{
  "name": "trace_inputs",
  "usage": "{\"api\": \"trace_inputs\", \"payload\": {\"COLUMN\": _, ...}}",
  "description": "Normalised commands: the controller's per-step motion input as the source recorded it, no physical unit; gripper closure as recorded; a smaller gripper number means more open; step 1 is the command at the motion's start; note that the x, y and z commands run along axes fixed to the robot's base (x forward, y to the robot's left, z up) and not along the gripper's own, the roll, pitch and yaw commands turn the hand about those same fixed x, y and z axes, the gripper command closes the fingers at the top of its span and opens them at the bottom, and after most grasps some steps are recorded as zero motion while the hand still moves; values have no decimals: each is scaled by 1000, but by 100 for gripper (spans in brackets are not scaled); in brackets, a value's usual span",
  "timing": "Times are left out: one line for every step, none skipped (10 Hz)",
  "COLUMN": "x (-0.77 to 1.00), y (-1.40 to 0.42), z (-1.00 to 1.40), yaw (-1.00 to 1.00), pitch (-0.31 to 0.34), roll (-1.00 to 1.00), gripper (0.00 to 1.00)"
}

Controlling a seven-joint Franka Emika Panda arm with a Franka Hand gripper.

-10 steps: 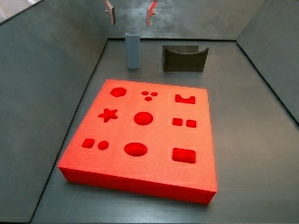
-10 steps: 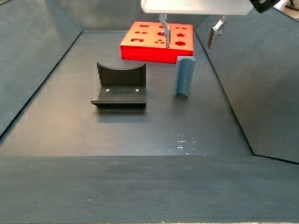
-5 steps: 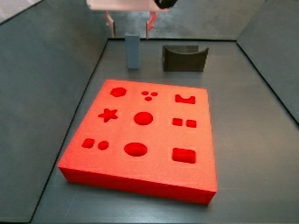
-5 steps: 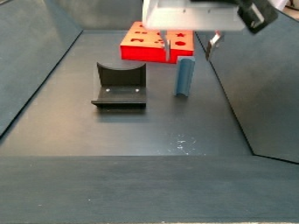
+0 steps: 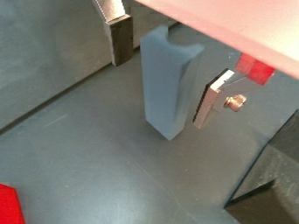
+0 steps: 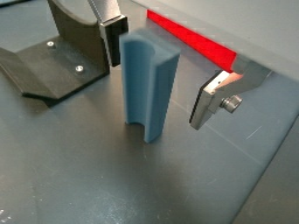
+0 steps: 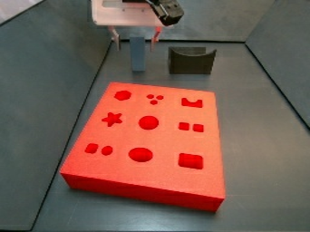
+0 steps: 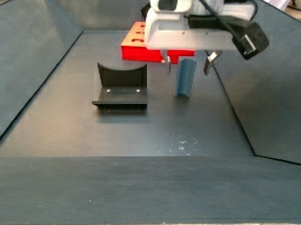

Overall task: Pick up the arch object. Move up. Place the arch object on the fixture. Regrasp the arch object. Rotate the arch object. Move to above the board. Insert the arch object.
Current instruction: Rotate the arch object, then move to above the board.

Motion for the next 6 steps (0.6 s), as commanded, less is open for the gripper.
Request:
{"api": "trace_inputs", "payload": {"x": 0, "y": 0, "z": 0, "yaw": 9, "pitch": -16, "roll": 156, "gripper": 100}}
{"api": "trace_inputs", "payload": {"x": -131, "y": -284, "z": 1000, "yaw": 223, "pitch": 36, "roll": 54, "gripper": 100}}
{"api": "trace_inputs", "payload": {"x": -132, "y": -284, "z": 1000, "yaw": 224, "pitch": 39, "roll": 53, "gripper": 100}}
{"api": "trace_inputs", "payload": {"x": -130, "y": -263, "z": 1000, "yaw": 172, "pitch": 32, "roll": 41, "gripper": 100}}
{"api": "trace_inputs", "payload": {"x": -118, "y": -243, "z": 1000, "yaw": 110, "pitch": 41, "roll": 6, "gripper": 100}}
{"api": "trace_inputs", "payload": {"x": -113, "y": -234, "z": 1000, "yaw": 82, "pitch": 47, "roll": -24, "gripper": 100}}
